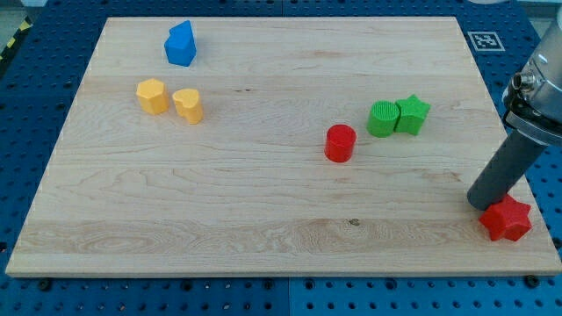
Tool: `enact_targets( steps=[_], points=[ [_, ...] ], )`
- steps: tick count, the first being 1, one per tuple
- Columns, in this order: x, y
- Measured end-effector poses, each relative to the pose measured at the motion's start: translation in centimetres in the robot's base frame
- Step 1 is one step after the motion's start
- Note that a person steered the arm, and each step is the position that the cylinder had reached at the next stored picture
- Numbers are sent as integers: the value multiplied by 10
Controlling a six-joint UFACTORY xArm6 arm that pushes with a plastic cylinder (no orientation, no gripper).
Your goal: Move the red circle closer to the red star
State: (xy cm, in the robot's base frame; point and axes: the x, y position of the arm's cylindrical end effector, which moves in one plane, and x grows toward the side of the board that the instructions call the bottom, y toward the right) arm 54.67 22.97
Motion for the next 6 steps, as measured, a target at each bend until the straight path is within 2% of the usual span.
enact_targets(
  steps=[1, 2, 3, 4, 5, 6],
  points=[
    [-5, -17],
    [-10, -68],
    [-19, -133],
    [-48, -206],
    [-103, -243],
    [-108, -221]
  ],
)
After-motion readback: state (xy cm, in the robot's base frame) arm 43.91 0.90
